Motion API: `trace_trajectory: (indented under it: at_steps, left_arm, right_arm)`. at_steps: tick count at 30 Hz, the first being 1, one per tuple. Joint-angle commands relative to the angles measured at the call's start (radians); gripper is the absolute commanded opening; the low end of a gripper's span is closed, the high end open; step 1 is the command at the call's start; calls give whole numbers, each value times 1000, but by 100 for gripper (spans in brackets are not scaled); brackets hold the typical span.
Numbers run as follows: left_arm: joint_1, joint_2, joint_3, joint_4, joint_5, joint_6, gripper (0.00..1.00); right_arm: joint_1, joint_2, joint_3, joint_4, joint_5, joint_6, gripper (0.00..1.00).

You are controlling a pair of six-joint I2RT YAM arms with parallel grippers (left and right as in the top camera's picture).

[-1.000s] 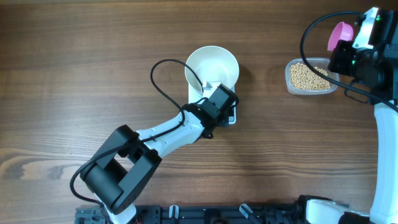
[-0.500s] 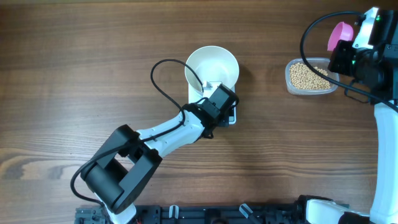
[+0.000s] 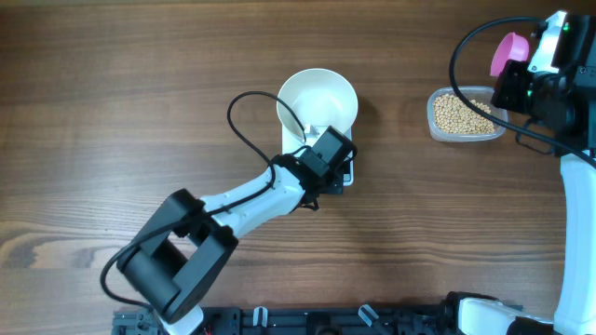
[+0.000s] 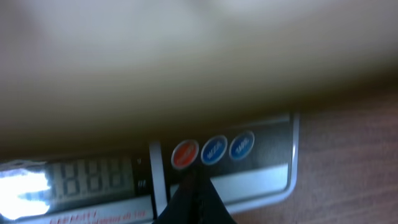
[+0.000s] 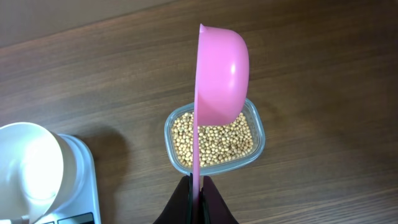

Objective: Scoop item into bowl and weigh 150g on scale
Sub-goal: 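Withdraw the left gripper from the bowl toward the left side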

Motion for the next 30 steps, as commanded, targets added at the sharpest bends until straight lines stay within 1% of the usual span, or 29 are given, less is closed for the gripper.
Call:
trace_trajectory:
  at_steps: [1, 7, 9, 13, 16, 20, 21, 22, 23, 25, 26, 30]
  left_arm:
    - [2, -130, -14, -27, 30, 0, 4]
    - [3, -380, -14, -99, 18, 0, 4]
    - [10, -481, -14, -121, -16, -2, 4]
    - [67, -660, -14, -184, -182, -3, 4]
    - [171, -789, -14, -248, -317, -3, 4]
    - [365, -888, -14, -344, -421, -2, 20]
    - [401, -897, -14, -365, -430, -2, 27]
    - [464, -907, -14, -401, -441, -2, 39]
    - [515, -911, -14, -426, -443, -2, 66]
    - [602, -909, -14, -465, -442, -2, 100]
    - [674, -898, -14, -488, -442, -2, 100]
    - [830, -848, -14, -499, -442, -2, 100]
  right_arm:
    - [-3, -1, 16, 5, 18, -18, 4]
    - [-3, -1, 16, -5, 17, -20, 5]
    - [-3, -1, 16, -12, 17, -21, 4]
    - [-3, -1, 16, -28, 17, -21, 4]
    - [-3, 0, 15, -34, 17, -21, 4]
    - [-3, 2, 14, -34, 17, -49, 4]
    - [-3, 2, 14, -34, 17, -56, 4]
    - [-3, 2, 14, -34, 17, -68, 4]
    - [-3, 3, 14, -35, 18, -74, 4]
    - [-3, 3, 14, -40, 17, -77, 4]
    - [-3, 4, 14, -45, 17, -81, 4]
    - [-3, 10, 14, -52, 17, -80, 4]
